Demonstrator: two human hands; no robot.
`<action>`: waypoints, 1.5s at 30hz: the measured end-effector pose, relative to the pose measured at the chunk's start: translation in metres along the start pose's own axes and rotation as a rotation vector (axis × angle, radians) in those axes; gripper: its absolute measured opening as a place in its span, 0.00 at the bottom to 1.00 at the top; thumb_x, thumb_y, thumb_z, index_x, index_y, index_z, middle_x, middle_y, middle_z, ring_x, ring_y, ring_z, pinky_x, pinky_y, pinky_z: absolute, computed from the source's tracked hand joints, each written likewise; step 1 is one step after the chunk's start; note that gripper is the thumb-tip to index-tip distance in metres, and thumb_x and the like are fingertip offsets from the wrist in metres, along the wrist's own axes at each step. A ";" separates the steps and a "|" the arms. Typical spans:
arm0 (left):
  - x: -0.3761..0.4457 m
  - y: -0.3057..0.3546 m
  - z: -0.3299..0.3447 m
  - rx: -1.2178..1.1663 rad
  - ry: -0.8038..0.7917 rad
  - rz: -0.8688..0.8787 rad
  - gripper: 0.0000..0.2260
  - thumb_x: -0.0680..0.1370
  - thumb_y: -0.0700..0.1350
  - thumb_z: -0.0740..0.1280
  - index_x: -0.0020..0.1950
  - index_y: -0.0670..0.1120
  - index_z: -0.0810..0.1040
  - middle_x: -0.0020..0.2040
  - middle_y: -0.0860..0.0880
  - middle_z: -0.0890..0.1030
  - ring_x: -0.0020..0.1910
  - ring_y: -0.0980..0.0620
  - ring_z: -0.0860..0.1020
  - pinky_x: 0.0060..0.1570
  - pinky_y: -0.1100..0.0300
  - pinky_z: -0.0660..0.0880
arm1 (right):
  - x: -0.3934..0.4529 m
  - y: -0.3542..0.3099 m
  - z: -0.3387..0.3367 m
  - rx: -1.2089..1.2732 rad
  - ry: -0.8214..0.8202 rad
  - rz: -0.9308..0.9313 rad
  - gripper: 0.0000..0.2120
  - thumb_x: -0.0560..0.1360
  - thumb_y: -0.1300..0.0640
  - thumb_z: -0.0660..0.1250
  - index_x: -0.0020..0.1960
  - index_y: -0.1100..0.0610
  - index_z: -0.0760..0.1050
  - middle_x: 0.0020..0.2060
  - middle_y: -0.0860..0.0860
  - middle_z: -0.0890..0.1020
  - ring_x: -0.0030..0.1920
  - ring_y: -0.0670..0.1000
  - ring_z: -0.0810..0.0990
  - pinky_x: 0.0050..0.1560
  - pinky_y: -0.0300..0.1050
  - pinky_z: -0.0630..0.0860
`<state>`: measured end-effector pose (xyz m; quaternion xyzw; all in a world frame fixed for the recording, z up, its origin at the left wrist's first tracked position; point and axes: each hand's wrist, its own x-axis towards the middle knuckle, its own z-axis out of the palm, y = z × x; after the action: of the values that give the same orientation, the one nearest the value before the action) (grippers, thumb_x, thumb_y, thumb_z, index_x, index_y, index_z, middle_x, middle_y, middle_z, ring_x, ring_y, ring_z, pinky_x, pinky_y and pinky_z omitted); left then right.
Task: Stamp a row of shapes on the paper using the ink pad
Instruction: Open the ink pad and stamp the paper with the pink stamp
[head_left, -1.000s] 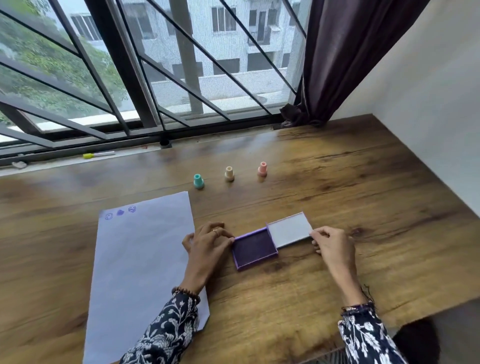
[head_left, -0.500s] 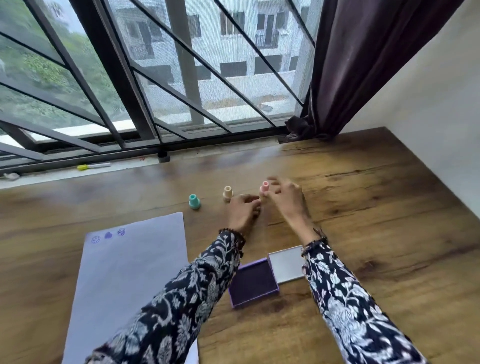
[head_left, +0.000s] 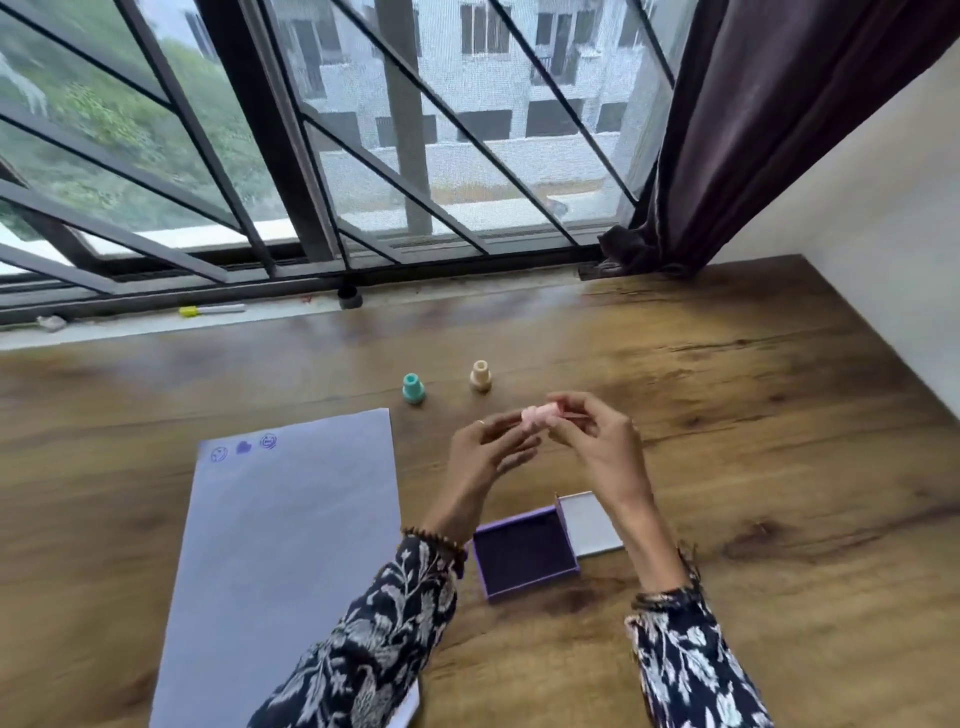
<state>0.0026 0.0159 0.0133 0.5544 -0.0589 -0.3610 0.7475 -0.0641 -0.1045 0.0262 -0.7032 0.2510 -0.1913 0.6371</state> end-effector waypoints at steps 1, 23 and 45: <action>-0.010 0.003 -0.003 0.019 0.004 0.023 0.08 0.70 0.44 0.71 0.48 0.46 0.82 0.42 0.49 0.86 0.44 0.53 0.83 0.41 0.68 0.78 | -0.012 -0.003 0.003 0.076 -0.005 0.008 0.08 0.71 0.65 0.69 0.47 0.54 0.78 0.41 0.51 0.84 0.41 0.41 0.82 0.43 0.33 0.79; -0.056 -0.004 -0.060 1.236 0.093 0.333 0.09 0.75 0.47 0.66 0.54 0.48 0.77 0.53 0.49 0.77 0.51 0.50 0.76 0.43 0.59 0.72 | -0.107 0.003 0.024 0.893 0.143 0.426 0.08 0.75 0.66 0.61 0.44 0.60 0.79 0.36 0.51 0.86 0.37 0.44 0.84 0.38 0.34 0.81; -0.081 -0.045 -0.077 1.477 0.024 0.464 0.31 0.62 0.66 0.70 0.63 0.58 0.71 0.70 0.53 0.67 0.72 0.50 0.58 0.64 0.57 0.46 | -0.115 -0.033 0.054 -0.958 0.035 -0.221 0.09 0.77 0.56 0.61 0.46 0.57 0.79 0.44 0.54 0.80 0.43 0.55 0.80 0.41 0.45 0.73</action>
<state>-0.0408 0.1201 -0.0297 0.8864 -0.3910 -0.0562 0.2412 -0.1212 0.0091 0.0583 -0.9363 0.2452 -0.1325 0.2135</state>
